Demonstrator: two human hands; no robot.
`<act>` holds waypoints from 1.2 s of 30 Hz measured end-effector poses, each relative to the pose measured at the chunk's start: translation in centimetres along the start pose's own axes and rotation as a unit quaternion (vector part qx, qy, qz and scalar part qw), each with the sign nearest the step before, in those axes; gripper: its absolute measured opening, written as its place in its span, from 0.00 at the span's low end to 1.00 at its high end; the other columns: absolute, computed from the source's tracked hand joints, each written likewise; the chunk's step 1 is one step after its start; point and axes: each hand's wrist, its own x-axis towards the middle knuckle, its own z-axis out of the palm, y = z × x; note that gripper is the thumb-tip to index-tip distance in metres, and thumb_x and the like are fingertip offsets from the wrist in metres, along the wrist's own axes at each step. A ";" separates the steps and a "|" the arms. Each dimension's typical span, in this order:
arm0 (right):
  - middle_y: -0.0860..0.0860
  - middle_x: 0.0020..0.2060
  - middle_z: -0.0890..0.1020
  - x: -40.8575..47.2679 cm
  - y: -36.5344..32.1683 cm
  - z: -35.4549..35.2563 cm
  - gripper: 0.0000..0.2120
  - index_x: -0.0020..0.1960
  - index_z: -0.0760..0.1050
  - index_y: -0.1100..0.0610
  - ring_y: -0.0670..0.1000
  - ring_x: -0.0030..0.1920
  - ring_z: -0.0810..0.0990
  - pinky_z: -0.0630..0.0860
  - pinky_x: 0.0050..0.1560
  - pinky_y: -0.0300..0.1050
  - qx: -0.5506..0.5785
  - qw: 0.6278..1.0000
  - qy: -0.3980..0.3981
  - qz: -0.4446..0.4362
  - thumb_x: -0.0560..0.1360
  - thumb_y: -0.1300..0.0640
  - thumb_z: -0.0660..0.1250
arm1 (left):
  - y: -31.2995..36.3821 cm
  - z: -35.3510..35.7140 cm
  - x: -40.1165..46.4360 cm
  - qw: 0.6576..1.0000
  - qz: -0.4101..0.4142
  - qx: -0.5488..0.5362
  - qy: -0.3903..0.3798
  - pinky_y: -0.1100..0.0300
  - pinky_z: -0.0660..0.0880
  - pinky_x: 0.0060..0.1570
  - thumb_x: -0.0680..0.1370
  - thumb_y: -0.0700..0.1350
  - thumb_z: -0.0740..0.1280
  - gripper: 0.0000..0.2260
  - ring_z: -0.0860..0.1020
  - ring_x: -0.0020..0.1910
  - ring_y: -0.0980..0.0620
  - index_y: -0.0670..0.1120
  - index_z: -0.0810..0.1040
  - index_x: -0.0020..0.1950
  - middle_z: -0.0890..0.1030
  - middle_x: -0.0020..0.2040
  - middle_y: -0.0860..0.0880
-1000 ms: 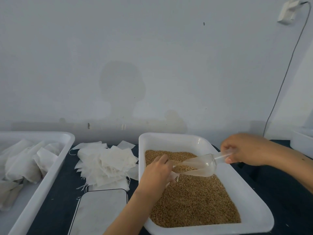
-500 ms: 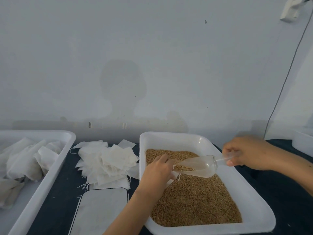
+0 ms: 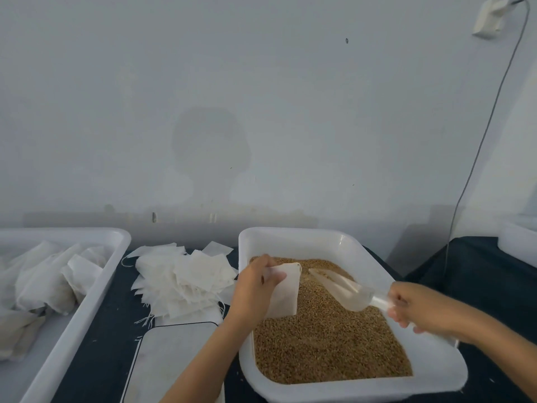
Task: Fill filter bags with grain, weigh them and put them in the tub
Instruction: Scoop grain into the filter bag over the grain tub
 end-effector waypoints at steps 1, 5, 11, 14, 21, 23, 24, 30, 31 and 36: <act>0.49 0.43 0.75 0.5 0.0 0.9 0.04 0.46 0.67 0.53 0.44 0.38 0.72 0.70 0.38 0.33 -0.016 1.000 -0.002 0.004 0.80 0.56 0.59 | -0.1 -0.2 0.1 0.999 -0.021 -0.038 -0.007 0.67 0.60 0.31 0.78 0.43 0.65 0.10 0.66 0.31 0.56 0.50 0.69 0.38 0.71 0.35 0.51; 0.45 0.39 0.72 2.6 -0.6 4.4 0.03 0.50 0.67 0.53 0.40 0.34 0.70 0.68 0.31 0.31 -0.071 0.997 0.021 -0.016 0.81 0.54 0.58 | 0.2 -0.6 0.3 0.983 -0.060 -0.168 -0.036 0.61 0.63 0.34 0.79 0.44 0.63 0.10 0.67 0.35 0.52 0.46 0.69 0.38 0.71 0.36 0.49; 0.50 0.55 0.72 3.7 -1.5 6.9 0.12 0.63 0.68 0.54 0.49 0.53 0.73 0.71 0.50 0.38 -0.147 0.985 0.090 -0.008 0.80 0.56 0.58 | 1.5 0.2 0.0 0.903 -0.102 -0.409 -0.082 0.58 0.68 0.40 0.79 0.41 0.61 0.10 0.71 0.39 0.52 0.45 0.72 0.38 0.73 0.38 0.49; 0.47 0.57 0.74 3.1 -3.1 5.9 0.10 0.58 0.69 0.50 0.44 0.54 0.74 0.71 0.56 0.38 0.015 0.983 0.158 -0.089 0.80 0.48 0.56 | 2.4 0.5 -0.1 0.895 -0.091 -0.429 -0.085 0.59 0.69 0.40 0.79 0.42 0.62 0.09 0.71 0.40 0.52 0.44 0.72 0.39 0.74 0.39 0.48; 0.45 0.33 0.78 1.8 -7.6 5.0 0.10 0.35 0.72 0.49 0.42 0.36 0.76 0.71 0.38 0.34 0.253 0.870 0.316 -0.283 0.74 0.53 0.68 | 3.3 -0.4 -1.0 0.903 -0.040 -0.420 -0.086 0.61 0.71 0.39 0.74 0.46 0.65 0.07 0.73 0.39 0.52 0.43 0.72 0.42 0.75 0.39 0.47; 0.46 0.29 0.74 1.7 -8.4 4.9 0.13 0.33 0.69 0.49 0.45 0.33 0.73 0.68 0.34 0.36 0.180 0.854 0.394 -0.288 0.74 0.56 0.69 | 3.2 -1.1 -1.5 0.921 -0.016 -0.383 -0.063 0.62 0.73 0.37 0.76 0.43 0.65 0.04 0.73 0.37 0.53 0.43 0.72 0.42 0.75 0.36 0.49; 0.46 0.29 0.74 1.5 -8.8 4.9 0.13 0.34 0.69 0.49 0.45 0.33 0.73 0.67 0.33 0.38 0.141 0.849 0.416 -0.295 0.74 0.56 0.68 | 3.1 -1.6 -1.7 0.932 -0.006 -0.360 -0.046 0.61 0.74 0.38 0.77 0.39 0.65 0.03 0.74 0.37 0.53 0.44 0.71 0.44 0.75 0.35 0.50; 0.44 0.27 0.75 -0.3 -13.1 5.5 0.12 0.35 0.69 0.46 0.42 0.32 0.75 0.69 0.32 0.36 0.219 0.844 0.387 -0.299 0.76 0.54 0.65 | 2.0 -5.5 -3.4 0.962 -0.017 -0.273 -0.007 0.55 0.78 0.48 0.74 0.37 0.69 0.11 0.79 0.43 0.50 0.40 0.73 0.54 0.80 0.43 0.44; 0.44 0.28 0.75 -0.6 -14.0 5.8 0.12 0.35 0.70 0.47 0.41 0.32 0.75 0.69 0.32 0.35 0.254 0.842 0.370 -0.299 0.77 0.55 0.65 | 1.7 -6.2 -3.7 0.967 -0.008 -0.256 0.002 0.53 0.77 0.49 0.75 0.38 0.68 0.06 0.78 0.43 0.49 0.38 0.75 0.50 0.80 0.42 0.44; 0.61 0.41 0.81 -0.2 -18.9 8.3 0.08 0.48 0.75 0.65 0.59 0.42 0.79 0.74 0.43 0.51 0.412 0.839 0.260 -0.242 0.78 0.60 0.62 | 0.4 -10.1 -5.4 0.979 0.004 -0.175 0.101 0.63 0.75 0.36 0.76 0.41 0.68 0.08 0.75 0.35 0.56 0.45 0.76 0.36 0.78 0.33 0.53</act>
